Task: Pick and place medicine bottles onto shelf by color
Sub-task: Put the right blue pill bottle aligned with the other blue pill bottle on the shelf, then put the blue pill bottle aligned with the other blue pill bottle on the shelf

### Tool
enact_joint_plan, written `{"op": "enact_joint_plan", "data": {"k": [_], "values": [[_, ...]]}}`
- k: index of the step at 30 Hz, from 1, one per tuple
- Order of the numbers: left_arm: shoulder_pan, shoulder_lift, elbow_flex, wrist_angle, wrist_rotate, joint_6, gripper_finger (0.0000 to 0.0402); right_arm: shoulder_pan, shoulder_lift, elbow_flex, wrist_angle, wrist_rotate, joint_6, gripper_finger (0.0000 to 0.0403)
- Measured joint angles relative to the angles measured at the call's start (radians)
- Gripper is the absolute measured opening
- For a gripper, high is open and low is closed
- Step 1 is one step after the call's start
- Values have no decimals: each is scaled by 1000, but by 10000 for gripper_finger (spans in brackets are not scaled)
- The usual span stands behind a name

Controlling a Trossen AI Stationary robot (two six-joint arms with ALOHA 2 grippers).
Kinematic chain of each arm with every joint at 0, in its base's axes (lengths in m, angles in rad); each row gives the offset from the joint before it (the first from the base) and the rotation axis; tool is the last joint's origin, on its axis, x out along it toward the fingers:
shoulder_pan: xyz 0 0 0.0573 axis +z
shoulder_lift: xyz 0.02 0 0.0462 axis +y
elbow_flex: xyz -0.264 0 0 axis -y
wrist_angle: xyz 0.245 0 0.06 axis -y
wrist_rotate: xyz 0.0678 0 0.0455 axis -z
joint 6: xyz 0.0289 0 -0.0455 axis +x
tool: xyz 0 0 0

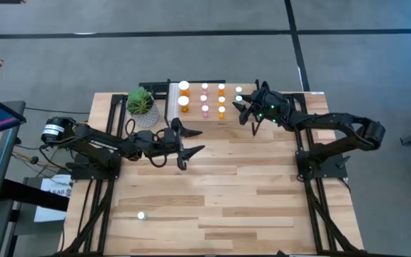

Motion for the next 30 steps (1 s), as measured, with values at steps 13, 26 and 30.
{"op": "enact_joint_plan", "data": {"k": [13,26,30], "values": [[0,0,0,0,-1,0,243,15,-148,0,-151,28,2,240],[-81,-41,50,-253,-200,4,243,168,-431,-3,-378,27,25,238],[-147,-75,116,-414,-237,19,243,333,-543,-3,-402,43,39,233]]}}
